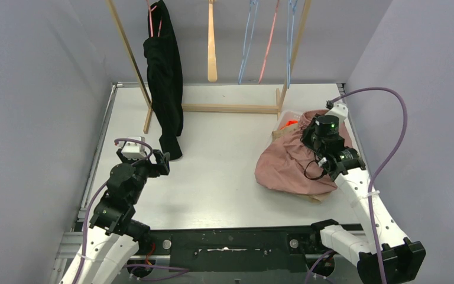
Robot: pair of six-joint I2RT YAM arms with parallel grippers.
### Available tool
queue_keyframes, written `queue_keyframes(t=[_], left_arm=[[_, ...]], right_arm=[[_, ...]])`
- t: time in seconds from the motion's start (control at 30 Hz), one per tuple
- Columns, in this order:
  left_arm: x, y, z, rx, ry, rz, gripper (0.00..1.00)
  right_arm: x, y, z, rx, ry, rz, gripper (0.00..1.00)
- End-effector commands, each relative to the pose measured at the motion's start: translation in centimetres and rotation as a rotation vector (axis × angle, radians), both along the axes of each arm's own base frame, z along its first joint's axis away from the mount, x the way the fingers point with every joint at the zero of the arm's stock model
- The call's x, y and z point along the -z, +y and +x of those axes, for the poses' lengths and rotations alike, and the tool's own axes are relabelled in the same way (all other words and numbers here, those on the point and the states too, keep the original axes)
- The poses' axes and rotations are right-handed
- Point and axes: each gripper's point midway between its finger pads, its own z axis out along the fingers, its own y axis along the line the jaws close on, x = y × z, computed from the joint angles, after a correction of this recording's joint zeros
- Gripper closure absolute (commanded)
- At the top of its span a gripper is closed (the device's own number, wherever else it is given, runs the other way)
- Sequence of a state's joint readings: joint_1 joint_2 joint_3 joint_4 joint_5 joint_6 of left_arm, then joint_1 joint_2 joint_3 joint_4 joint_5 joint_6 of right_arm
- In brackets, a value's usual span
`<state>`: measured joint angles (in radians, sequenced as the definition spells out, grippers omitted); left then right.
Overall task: Remove the shorts from the hanger
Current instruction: Place the shorts in the basket.
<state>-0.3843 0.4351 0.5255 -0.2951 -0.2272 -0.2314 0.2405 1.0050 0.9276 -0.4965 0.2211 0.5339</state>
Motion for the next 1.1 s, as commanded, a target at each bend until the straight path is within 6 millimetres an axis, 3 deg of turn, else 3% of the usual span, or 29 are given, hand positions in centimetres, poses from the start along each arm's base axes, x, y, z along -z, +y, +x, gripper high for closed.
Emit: queue_keyframes(t=[0.0, 0.1, 0.17, 0.27, 0.33, 0.53, 0.67, 0.77, 0.87, 0.97, 1.07], left_arm=[[-2.1, -0.5, 0.2, 0.022, -0.079, -0.024, 0.20], [-2.1, -0.5, 0.2, 0.023, -0.082, -0.024, 0.20], [-2.2, -0.4, 0.2, 0.020, -0.083, -0.025, 0.20], [-2.2, -0.3, 0.1, 0.018, -0.086, -0.025, 0.20], [-2.3, -0.3, 0.1, 0.018, -0.088, -0.026, 0.20], [-2.2, -0.5, 0.1, 0.028, -0.088, -0.027, 0.20], [-2.2, -0.6, 0.1, 0.031, -0.088, -0.028, 0.20], [-2.2, -0.6, 0.1, 0.031, -0.089, -0.028, 0.20], [-2.2, -0.6, 0.1, 0.030, -0.089, -0.026, 0.20], [-2.3, -0.5, 0.1, 0.029, -0.092, -0.027, 0.20], [-2.3, -0.5, 0.0, 0.031, -0.094, -0.028, 0.20]], right_arm=[[-11.6, 2.0, 0.6, -0.111, -0.275, 0.093, 1.00], [-18.6, 2.0, -0.3, -0.144, -0.406, 0.092, 1.00], [-21.7, 1.8, -1.1, -0.149, -0.465, 0.093, 1.00], [-23.8, 1.6, -2.2, -0.145, -0.522, 0.114, 1.00], [-23.2, 1.4, -2.5, -0.125, -0.515, 0.130, 1.00], [-17.2, -2.6, -3.1, 0.122, -0.401, 0.101, 1.00], [-14.5, -6.0, -3.7, 0.309, -0.335, 0.011, 1.00], [-11.7, -6.0, -2.0, 0.291, -0.219, -0.061, 1.00], [-5.8, -4.6, 0.1, 0.203, -0.038, -0.059, 1.00], [0.4, -3.1, 1.3, 0.104, 0.055, 0.052, 0.98], [6.0, -4.7, 0.6, 0.179, 0.175, 0.078, 0.89]])
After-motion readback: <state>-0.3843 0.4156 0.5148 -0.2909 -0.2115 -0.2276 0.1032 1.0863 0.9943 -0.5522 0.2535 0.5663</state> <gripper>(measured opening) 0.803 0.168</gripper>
